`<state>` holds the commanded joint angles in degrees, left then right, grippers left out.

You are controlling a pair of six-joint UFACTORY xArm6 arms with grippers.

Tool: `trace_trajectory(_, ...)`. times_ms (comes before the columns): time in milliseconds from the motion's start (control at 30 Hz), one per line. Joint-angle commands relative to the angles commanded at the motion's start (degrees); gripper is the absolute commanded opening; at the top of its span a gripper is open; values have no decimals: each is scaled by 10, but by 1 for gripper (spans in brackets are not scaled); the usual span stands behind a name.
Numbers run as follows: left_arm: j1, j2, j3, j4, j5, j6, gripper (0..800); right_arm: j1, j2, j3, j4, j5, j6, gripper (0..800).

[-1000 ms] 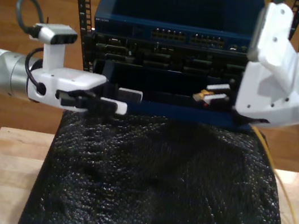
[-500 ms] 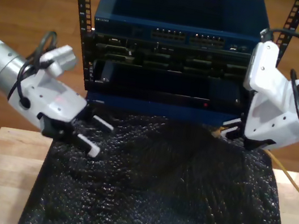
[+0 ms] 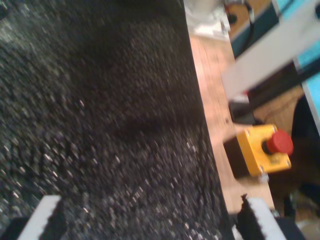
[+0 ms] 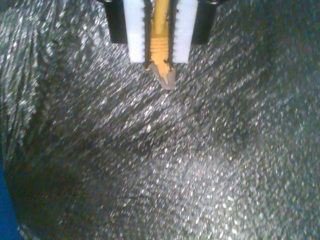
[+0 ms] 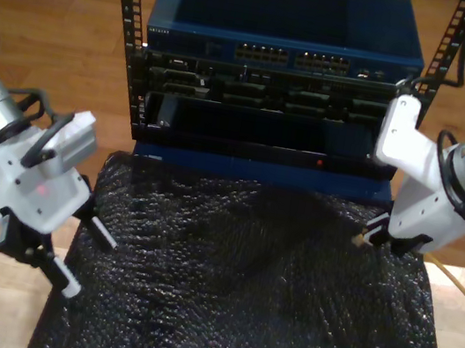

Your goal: Grab the cable and plug it in

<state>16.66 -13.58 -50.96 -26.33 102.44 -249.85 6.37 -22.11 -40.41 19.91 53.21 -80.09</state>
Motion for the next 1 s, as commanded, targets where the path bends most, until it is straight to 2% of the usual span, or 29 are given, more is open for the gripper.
trace_trajectory(200,51,-16,7,83,-10,45,800,-10,5,5,-11,0,0,0)
trace_trajectory(433,125,-53,56,163,-11,146,800,-11,18,5,-13,-1,0,0)
trace_trajectory(667,247,-53,65,214,-11,258,800,-11,28,7,-13,-2,1,0)
trace_trajectory(1000,364,-53,131,282,-18,385,800,-11,32,12,-12,-3,3,0)
